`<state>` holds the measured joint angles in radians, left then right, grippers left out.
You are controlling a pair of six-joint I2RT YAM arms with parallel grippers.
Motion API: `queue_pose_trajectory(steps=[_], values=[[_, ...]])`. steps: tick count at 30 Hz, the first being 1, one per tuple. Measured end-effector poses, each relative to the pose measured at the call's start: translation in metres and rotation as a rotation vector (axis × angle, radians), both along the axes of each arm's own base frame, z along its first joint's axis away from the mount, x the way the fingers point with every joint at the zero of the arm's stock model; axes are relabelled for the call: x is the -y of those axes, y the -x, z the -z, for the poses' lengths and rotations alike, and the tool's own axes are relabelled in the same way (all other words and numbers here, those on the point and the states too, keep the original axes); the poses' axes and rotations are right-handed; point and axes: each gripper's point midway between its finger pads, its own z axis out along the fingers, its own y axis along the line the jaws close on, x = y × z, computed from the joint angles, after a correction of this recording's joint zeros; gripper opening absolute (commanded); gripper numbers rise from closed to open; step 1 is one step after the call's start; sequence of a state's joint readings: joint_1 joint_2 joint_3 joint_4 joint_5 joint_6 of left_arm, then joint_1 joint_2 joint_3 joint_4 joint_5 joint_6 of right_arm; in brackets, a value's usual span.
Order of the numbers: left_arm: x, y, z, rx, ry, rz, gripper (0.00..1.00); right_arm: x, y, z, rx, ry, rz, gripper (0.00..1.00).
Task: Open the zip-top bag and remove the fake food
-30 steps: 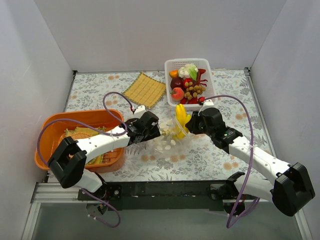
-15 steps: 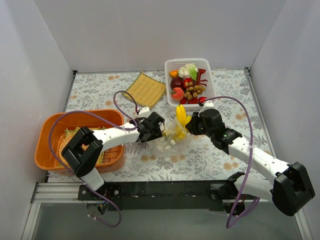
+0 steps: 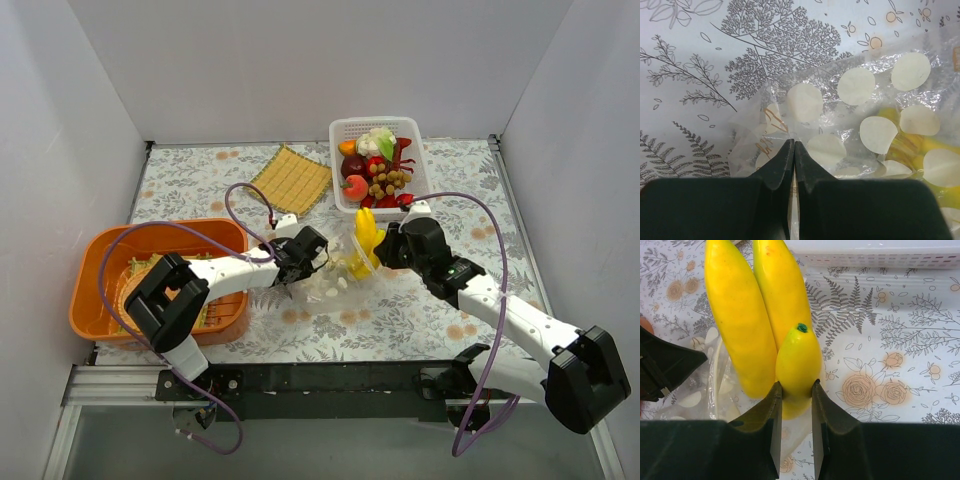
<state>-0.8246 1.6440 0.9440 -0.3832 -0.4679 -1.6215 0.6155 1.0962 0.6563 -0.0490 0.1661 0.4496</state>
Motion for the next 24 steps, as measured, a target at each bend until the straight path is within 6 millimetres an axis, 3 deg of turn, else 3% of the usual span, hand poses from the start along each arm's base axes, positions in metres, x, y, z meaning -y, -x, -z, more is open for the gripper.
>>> queue_pose_trajectory(steps=[14, 24], values=[[-0.021, -0.012, -0.001, 0.022, -0.052, -0.042, 0.00, 0.021, 0.001, -0.029, 0.067, 0.034, 0.052, 0.02], [-0.024, -0.009, 0.000, 0.011, -0.063, -0.042, 0.00, 0.042, -0.019, -0.095, 0.191, 0.113, 0.128, 0.03]])
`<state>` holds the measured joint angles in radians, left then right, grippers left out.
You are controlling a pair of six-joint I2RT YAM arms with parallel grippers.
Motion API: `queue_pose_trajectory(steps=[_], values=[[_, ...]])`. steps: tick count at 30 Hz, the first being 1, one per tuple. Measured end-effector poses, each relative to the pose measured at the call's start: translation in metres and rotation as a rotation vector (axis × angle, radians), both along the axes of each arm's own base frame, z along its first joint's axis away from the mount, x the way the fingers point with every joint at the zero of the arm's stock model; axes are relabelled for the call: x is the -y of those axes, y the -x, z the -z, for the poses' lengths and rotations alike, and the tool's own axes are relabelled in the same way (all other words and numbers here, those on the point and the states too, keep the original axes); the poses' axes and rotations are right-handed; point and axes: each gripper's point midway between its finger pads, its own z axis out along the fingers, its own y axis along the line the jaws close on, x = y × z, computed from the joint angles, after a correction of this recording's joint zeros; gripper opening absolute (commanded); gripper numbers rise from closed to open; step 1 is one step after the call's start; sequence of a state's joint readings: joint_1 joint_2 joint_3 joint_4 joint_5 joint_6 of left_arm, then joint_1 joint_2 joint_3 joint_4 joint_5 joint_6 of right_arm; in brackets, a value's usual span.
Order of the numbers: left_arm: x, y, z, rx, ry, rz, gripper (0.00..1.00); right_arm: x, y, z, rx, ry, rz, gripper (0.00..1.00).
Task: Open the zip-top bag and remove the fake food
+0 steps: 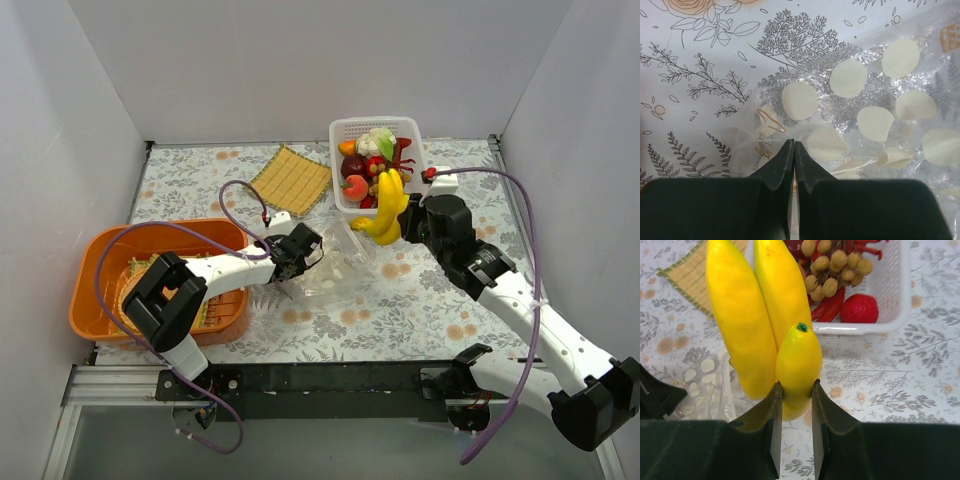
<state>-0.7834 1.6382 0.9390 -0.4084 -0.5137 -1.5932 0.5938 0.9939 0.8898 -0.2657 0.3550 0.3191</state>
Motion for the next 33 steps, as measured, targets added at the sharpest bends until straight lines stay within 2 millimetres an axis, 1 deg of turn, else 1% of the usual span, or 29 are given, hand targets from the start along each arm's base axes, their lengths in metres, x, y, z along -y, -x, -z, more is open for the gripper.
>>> queue_pose_trajectory(steps=[3, 5, 7, 10, 13, 14, 16, 17, 18, 20, 22, 24, 27, 29, 33], values=[[-0.001, 0.001, 0.001, -0.002, -0.001, 0.000, 0.00, 0.010, -0.008, -0.021, 0.049, 0.029, 0.034, 0.04], [-0.001, 0.002, 0.002, -0.005, -0.003, 0.000, 0.00, 0.017, -0.014, -0.030, 0.069, 0.049, 0.056, 0.04], [-0.002, 0.004, 0.004, -0.012, -0.005, 0.002, 0.00, 0.023, -0.023, -0.035, 0.078, 0.063, 0.076, 0.03], [-0.001, 0.005, 0.005, -0.018, 0.000, 0.007, 0.00, 0.031, -0.043, -0.038, 0.066, 0.047, 0.096, 0.02], [0.001, 0.006, 0.005, -0.026, 0.009, 0.015, 0.00, 0.046, -0.078, -0.039, 0.044, 0.011, 0.123, 0.01], [0.002, 0.007, 0.006, -0.030, 0.012, 0.020, 0.00, 0.051, -0.093, -0.040, 0.034, 0.000, 0.133, 0.01], [0.003, 0.007, 0.006, -0.034, 0.015, 0.031, 0.00, 0.053, -0.116, -0.040, 0.025, -0.015, 0.136, 0.01], [0.004, 0.008, 0.006, -0.036, 0.017, 0.037, 0.00, 0.051, -0.128, -0.039, 0.021, -0.026, 0.128, 0.01], [0.005, 0.008, 0.006, -0.037, 0.018, 0.042, 0.00, 0.046, -0.140, -0.036, 0.016, -0.040, 0.118, 0.01], [0.006, 0.008, 0.005, -0.038, 0.022, 0.054, 0.00, 0.038, -0.153, -0.025, -0.004, -0.060, 0.094, 0.01], [0.009, 0.009, 0.004, -0.043, 0.028, 0.069, 0.00, 0.029, -0.163, -0.004, -0.048, -0.084, 0.071, 0.01], [0.012, 0.008, 0.002, -0.045, 0.036, 0.083, 0.00, 0.020, -0.169, 0.022, -0.115, -0.110, 0.043, 0.01], [0.016, 0.008, 0.000, -0.045, 0.046, 0.100, 0.00, 0.010, -0.180, 0.049, -0.188, -0.155, 0.006, 0.01], [0.018, 0.007, -0.002, -0.042, 0.050, 0.110, 0.00, 0.005, -0.187, 0.055, -0.206, -0.180, -0.013, 0.01], [0.020, 0.005, -0.007, -0.034, 0.051, 0.126, 0.00, 0.002, -0.203, 0.051, -0.199, -0.204, -0.022, 0.01]])
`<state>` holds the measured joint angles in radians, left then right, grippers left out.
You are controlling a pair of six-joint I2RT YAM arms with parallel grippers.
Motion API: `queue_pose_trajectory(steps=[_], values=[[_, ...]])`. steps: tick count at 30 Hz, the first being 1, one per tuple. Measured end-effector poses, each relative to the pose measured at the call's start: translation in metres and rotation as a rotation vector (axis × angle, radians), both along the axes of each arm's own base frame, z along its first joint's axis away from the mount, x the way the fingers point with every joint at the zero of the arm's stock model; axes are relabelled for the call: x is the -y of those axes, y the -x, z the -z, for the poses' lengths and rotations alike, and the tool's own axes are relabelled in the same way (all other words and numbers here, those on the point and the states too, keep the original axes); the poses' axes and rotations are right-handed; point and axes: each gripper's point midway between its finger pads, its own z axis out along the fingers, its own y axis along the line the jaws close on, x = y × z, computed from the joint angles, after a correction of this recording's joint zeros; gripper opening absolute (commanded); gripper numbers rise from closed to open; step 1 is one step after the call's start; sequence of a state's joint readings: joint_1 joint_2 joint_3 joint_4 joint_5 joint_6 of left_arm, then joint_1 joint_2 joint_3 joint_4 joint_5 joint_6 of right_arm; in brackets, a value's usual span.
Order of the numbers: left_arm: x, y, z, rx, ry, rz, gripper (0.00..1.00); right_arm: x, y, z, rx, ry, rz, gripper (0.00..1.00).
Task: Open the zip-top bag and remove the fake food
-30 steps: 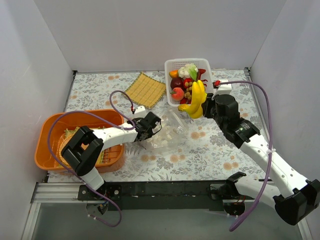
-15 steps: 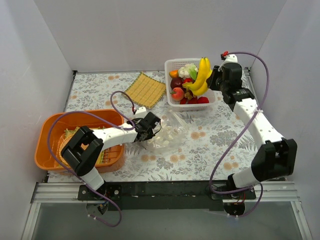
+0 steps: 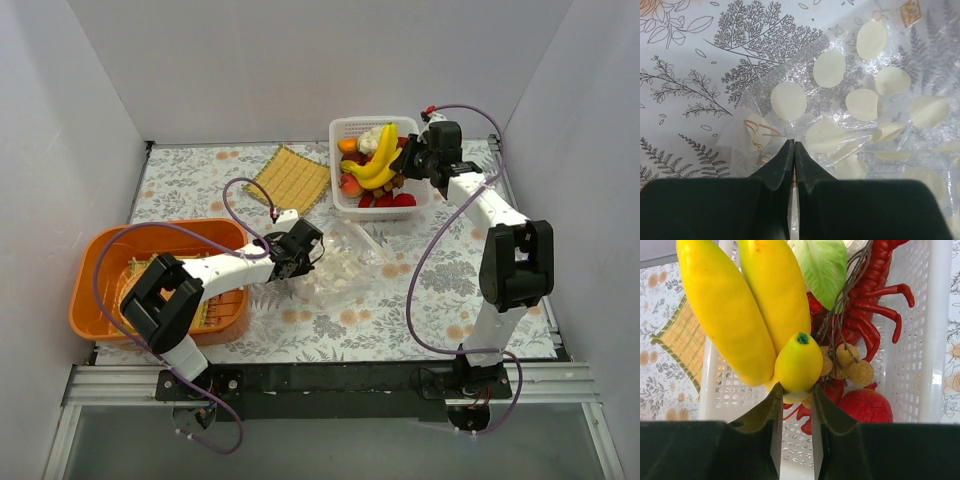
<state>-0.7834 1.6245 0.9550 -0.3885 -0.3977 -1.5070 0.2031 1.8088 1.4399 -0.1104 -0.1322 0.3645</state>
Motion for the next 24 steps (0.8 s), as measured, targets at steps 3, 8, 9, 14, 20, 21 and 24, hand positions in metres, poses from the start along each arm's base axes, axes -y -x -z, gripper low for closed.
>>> queue_pose_trajectory(steps=[3, 8, 9, 14, 20, 21, 24], values=[[0.004, -0.002, -0.004, 0.007, 0.008, 0.011, 0.00, -0.001, -0.002, 0.003, -0.006, -0.005, 0.001, 0.09], [0.008, -0.004, -0.009, 0.010, 0.020, 0.027, 0.00, 0.003, 0.016, 0.012, -0.045, -0.010, 0.019, 0.43], [0.008, -0.004, -0.009, 0.010, 0.019, 0.029, 0.00, 0.005, 0.020, 0.013, -0.053, -0.005, 0.024, 0.46], [0.009, -0.004, -0.010, 0.011, 0.018, 0.037, 0.00, 0.018, 0.045, 0.028, -0.117, 0.026, 0.045, 0.62], [0.013, -0.009, -0.018, 0.029, 0.026, 0.048, 0.24, 0.027, 0.072, 0.017, -0.121, 0.031, 0.053, 0.72], [0.014, -0.010, -0.021, 0.035, 0.028, 0.051, 0.31, 0.027, 0.075, 0.013, -0.111, 0.030, 0.053, 0.73], [0.016, -0.012, -0.030, 0.054, 0.040, 0.059, 0.56, 0.029, 0.083, -0.001, -0.082, 0.026, 0.052, 0.76]])
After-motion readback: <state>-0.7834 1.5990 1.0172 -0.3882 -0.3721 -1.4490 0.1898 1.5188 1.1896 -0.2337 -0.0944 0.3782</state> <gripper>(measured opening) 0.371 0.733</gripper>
